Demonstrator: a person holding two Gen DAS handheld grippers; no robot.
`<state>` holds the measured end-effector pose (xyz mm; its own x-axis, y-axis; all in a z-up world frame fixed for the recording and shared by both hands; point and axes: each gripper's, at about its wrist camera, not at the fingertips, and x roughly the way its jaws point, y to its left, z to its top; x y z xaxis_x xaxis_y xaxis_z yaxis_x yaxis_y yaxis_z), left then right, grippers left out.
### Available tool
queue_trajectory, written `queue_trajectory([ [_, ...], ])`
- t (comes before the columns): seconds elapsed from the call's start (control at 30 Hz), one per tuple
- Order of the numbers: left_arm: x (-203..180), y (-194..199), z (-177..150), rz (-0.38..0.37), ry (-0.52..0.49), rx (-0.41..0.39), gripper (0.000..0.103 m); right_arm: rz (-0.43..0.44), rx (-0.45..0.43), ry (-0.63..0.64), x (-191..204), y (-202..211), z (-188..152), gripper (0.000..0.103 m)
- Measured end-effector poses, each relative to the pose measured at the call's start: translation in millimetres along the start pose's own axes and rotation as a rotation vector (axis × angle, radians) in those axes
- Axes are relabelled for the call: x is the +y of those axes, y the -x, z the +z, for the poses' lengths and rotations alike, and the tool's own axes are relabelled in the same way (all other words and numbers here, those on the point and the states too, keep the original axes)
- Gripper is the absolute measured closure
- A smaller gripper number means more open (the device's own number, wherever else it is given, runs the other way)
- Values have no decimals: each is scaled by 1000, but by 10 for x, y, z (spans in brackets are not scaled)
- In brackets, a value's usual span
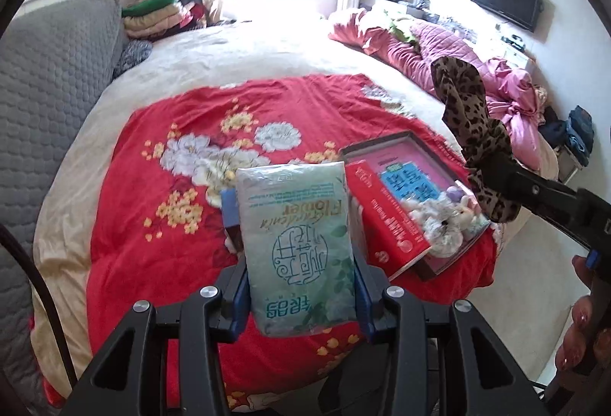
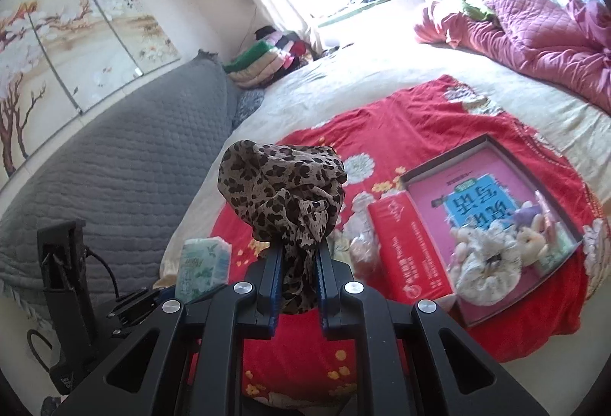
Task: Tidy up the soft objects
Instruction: 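Lift and carry the tissue packet and leopard scrunchie over the pink tray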
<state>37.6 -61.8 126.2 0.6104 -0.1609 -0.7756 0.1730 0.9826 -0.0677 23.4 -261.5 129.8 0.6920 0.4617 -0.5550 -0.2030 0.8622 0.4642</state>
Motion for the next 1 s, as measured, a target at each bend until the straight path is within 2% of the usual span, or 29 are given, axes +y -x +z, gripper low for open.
queue_trajectory([
  [0.2,-192,68,163,-24,-37,-22,59,-28,-54,-34,-191,265,152,88],
  [0.43,-467,-53,296,-51,-81,-10,59,-77,-98,-111,-596,497,247,88],
  [0.73,-977,-389,443,-114,-142,25,59,-176,-149,-208,-1199,774,255,88],
  [1.0,-1464,-845,506,-171,-202,81,59,-211,-133,-262,-1556,683,198,87],
])
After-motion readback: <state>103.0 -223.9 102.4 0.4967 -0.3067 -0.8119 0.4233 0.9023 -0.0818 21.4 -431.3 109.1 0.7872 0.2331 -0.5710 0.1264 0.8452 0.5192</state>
